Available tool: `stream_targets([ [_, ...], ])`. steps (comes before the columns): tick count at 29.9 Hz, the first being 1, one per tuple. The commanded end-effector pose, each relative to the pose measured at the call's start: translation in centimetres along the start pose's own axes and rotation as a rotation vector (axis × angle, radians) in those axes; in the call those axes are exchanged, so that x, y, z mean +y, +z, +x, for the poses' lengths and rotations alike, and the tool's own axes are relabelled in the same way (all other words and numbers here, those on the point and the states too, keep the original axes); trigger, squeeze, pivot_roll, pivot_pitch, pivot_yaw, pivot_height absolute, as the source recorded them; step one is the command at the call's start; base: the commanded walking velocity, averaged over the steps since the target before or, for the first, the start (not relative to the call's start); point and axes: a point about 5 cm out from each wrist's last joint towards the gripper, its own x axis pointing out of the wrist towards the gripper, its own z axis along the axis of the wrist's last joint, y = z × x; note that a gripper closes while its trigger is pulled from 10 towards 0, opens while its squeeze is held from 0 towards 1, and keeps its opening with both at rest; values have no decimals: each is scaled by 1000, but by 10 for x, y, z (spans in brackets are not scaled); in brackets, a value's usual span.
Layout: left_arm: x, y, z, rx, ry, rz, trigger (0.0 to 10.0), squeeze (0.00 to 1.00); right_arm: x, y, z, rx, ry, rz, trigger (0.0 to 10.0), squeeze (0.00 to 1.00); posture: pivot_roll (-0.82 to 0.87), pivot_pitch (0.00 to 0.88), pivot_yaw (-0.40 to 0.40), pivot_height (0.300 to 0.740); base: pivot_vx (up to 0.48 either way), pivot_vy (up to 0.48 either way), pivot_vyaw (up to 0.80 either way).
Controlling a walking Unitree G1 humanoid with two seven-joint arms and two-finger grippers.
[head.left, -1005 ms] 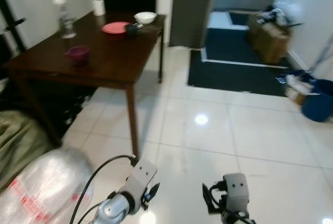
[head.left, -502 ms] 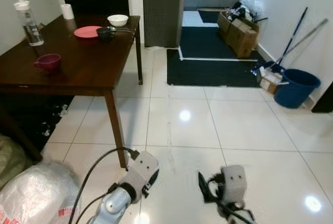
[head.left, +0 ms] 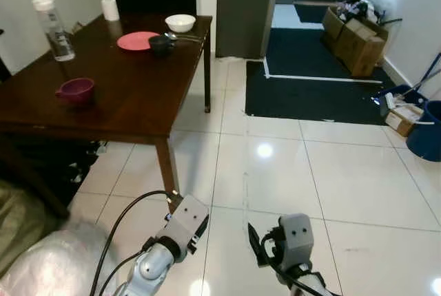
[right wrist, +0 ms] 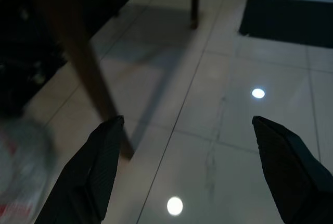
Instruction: Setting the table
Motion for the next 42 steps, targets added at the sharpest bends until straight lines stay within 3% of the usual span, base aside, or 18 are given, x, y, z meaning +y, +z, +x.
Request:
stream_targets([
  [1,-5,-5,-2,20,-21,5,10000,0,-3,-10,-6,45,-13,8,10000,0,29,67,99,740,472,0,-756],
  [42,-5,-7,0,13,-24,7,10000,0,-5,-11,-7,59,-30,6,10000,0,23,60,109,740,472,0,-764],
])
